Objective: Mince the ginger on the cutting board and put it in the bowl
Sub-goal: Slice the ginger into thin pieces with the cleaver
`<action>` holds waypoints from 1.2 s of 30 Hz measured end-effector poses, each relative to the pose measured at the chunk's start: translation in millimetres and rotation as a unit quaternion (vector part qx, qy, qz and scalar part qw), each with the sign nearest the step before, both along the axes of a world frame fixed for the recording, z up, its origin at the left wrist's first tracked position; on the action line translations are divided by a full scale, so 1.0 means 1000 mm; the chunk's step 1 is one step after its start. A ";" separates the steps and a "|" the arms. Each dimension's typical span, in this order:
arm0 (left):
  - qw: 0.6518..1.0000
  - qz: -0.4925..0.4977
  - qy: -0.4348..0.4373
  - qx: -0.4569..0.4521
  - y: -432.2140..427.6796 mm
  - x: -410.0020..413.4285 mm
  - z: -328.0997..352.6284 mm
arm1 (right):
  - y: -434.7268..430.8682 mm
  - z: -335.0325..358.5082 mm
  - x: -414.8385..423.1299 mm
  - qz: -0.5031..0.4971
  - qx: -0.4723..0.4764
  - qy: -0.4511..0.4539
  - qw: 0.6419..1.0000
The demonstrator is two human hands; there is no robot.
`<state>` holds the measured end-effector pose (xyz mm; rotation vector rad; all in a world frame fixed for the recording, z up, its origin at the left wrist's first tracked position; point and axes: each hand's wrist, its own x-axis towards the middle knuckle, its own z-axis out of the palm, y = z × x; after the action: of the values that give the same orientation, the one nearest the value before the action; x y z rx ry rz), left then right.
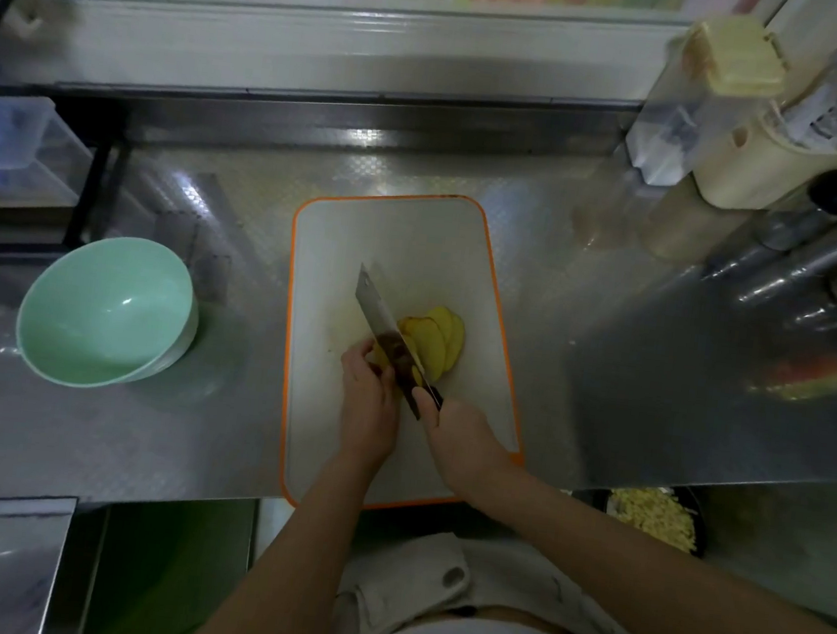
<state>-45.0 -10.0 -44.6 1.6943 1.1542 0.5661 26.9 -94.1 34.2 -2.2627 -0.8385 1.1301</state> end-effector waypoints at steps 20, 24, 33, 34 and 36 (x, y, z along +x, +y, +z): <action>0.999 -0.013 0.044 0.009 -0.001 -0.001 0.010 | 0.005 -0.009 0.000 -0.001 -0.012 -0.001 1.000; 0.999 -0.016 0.052 0.009 0.000 -0.001 0.011 | 0.004 -0.010 0.002 0.006 -0.025 -0.004 1.000; 0.999 -0.018 0.047 0.008 0.002 -0.001 0.010 | -0.007 -0.006 0.006 0.031 -0.037 -0.022 0.999; 0.999 -0.016 0.047 0.005 0.002 -0.001 0.009 | -0.006 -0.007 0.006 0.034 -0.034 -0.024 0.999; 0.999 -0.017 0.049 0.009 0.001 0.000 0.009 | -0.002 -0.008 0.005 0.037 -0.030 -0.022 0.999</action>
<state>-44.8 -8.5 -35.3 1.7707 1.1907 0.4782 31.9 -95.9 26.5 -2.3305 -0.9241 1.1549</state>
